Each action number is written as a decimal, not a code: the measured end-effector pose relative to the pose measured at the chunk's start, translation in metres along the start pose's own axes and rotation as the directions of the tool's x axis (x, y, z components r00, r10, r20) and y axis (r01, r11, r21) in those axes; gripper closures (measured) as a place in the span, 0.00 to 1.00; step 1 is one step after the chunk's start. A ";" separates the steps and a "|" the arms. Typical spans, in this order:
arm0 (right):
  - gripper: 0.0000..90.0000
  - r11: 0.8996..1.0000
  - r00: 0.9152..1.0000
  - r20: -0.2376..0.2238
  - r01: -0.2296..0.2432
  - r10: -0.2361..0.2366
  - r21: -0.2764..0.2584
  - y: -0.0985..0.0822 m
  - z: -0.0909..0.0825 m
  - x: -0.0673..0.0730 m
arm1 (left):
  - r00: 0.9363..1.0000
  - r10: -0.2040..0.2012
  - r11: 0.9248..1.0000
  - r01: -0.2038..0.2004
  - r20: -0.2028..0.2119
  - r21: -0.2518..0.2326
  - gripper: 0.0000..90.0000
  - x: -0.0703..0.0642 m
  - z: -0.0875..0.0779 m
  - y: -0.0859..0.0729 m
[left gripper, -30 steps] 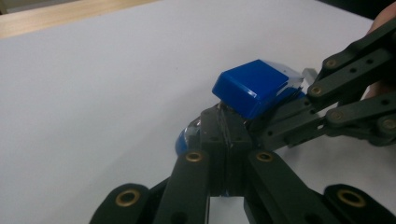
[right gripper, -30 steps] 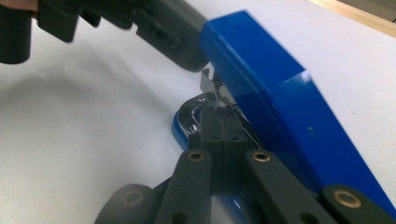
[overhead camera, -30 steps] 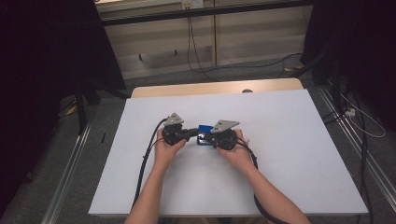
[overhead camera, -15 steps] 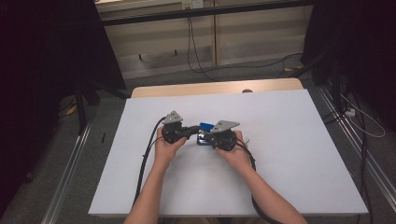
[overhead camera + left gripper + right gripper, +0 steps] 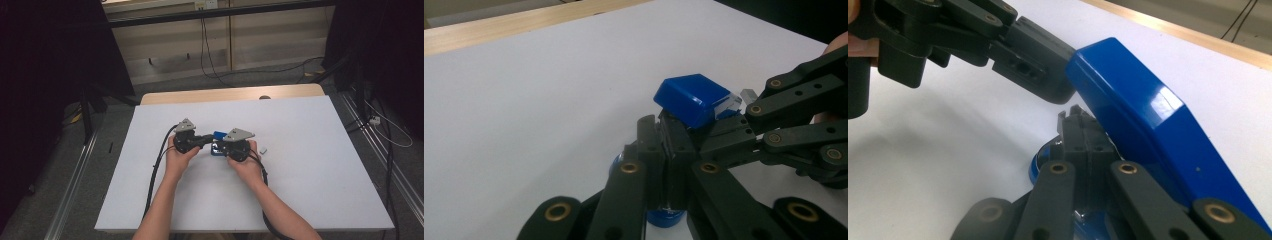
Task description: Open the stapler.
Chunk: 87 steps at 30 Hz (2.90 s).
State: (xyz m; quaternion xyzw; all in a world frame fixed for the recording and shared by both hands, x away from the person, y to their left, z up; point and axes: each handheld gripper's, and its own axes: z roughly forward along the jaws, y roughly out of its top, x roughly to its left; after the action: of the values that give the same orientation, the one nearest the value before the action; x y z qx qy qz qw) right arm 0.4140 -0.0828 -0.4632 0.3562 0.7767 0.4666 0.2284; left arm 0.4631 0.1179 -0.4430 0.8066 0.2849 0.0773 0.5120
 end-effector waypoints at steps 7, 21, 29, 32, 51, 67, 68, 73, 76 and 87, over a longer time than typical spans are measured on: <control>1.00 0.999 0.998 0.053 0.031 -0.029 -0.026 0.002 -0.006 0.002 | 1.000 -0.014 1.000 0.014 -0.009 0.000 0.98 0.000 0.003 -0.001; 1.00 0.998 0.997 0.056 0.053 -0.052 -0.027 0.005 -0.009 -0.002 | 1.000 -0.024 0.999 0.025 -0.006 0.039 1.00 -0.005 0.018 -0.006; 1.00 0.998 0.996 0.075 0.052 -0.049 -0.036 0.006 -0.011 -0.002 | 1.000 -0.003 0.998 0.004 -0.015 0.056 1.00 -0.005 0.020 -0.008; 1.00 0.998 0.995 0.081 0.059 -0.056 -0.029 0.008 -0.011 -0.002 | 1.000 0.003 0.999 -0.003 -0.017 0.054 1.00 -0.005 0.020 -0.008; 1.00 1.000 0.984 0.180 0.018 -0.016 -0.009 0.016 -0.035 -0.016 | 0.998 0.042 0.998 -0.039 -0.036 0.058 1.00 -0.009 0.020 -0.008; 1.00 1.000 0.976 0.217 0.026 -0.024 -0.004 0.015 -0.042 -0.024 | 0.997 0.057 0.996 -0.054 -0.044 0.065 1.00 -0.011 0.020 -0.007; 1.00 1.000 0.976 0.216 0.024 -0.022 -0.007 0.014 -0.042 -0.024 | 0.997 0.062 0.996 -0.058 -0.045 0.066 1.00 -0.011 0.020 -0.007; 1.00 1.000 0.972 0.235 0.009 -0.007 -0.006 0.011 -0.044 -0.028 | 0.997 0.066 0.996 -0.063 -0.049 0.065 1.00 -0.011 0.020 -0.007; 1.00 0.999 0.974 0.224 0.032 -0.031 -0.003 0.009 -0.045 -0.029 | 0.998 0.055 0.997 -0.052 -0.040 0.065 1.00 -0.010 0.020 -0.007; 1.00 1.000 0.975 0.223 0.019 -0.019 0.000 0.003 -0.051 -0.040 | 0.998 0.053 0.997 -0.050 -0.045 0.066 1.00 -0.011 0.020 -0.007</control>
State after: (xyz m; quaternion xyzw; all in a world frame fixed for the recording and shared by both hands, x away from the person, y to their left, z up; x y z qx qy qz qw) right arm 0.4055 -0.1408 -0.4367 0.3986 0.7490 0.4225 0.3187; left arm 0.4595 0.0985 -0.4568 0.8280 0.2782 0.1000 0.4765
